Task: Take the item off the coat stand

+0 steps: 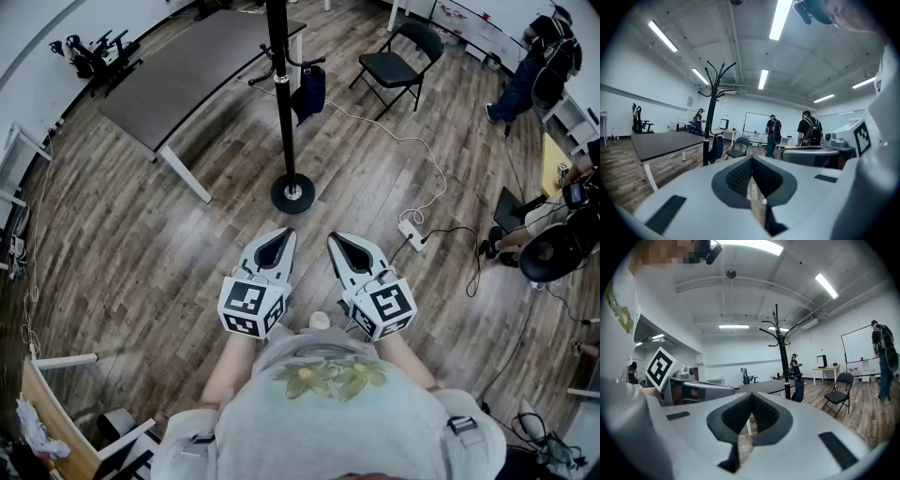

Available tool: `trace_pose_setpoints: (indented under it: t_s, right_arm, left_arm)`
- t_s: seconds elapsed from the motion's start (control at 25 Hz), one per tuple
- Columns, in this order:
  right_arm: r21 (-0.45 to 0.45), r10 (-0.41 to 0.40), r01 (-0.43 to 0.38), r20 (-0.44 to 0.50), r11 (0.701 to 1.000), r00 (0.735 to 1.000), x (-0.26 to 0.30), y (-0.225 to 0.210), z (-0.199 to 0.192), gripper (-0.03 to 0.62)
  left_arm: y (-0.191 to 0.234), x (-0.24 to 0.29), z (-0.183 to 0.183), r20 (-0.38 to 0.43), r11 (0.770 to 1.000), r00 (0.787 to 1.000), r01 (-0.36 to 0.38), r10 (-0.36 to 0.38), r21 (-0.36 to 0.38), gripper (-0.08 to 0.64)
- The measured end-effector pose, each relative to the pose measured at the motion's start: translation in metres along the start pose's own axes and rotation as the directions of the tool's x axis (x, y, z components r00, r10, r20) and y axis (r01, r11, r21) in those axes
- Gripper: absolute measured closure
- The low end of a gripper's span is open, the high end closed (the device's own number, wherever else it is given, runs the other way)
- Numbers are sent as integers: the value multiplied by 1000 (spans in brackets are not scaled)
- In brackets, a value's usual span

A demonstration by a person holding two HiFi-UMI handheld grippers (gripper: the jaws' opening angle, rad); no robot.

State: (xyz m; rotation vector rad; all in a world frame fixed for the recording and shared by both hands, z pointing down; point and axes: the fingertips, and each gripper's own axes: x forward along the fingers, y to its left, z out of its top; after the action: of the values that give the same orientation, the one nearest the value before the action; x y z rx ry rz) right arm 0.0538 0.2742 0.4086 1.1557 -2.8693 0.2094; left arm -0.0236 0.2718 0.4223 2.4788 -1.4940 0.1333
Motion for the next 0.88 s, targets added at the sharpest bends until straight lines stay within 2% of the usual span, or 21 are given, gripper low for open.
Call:
trace_pose_setpoints:
  t_s: [0.16, 0.32, 0.56, 0.88]
  right_arm:
    - [-17, 32, -32, -9, 999, 999, -4, -14, -5, 586]
    - [-16, 63, -64, -29, 998, 998, -8, -26, -15, 586]
    - [-26, 101, -102, -33, 994, 994, -10, -36, -12, 586]
    - [1, 75, -75, -28, 997, 997, 12, -68, -18, 586]
  left_arm:
    - [-6, 12, -4, -3, 1000, 1000, -15, 15, -5, 545]
    - [-8, 17, -10, 7, 998, 999, -48, 49, -41, 545]
    - [-10, 30, -16, -11, 996, 998, -64, 63, -66, 545]
    - [6, 64, -11, -13, 997, 999, -50, 50, -51, 545]
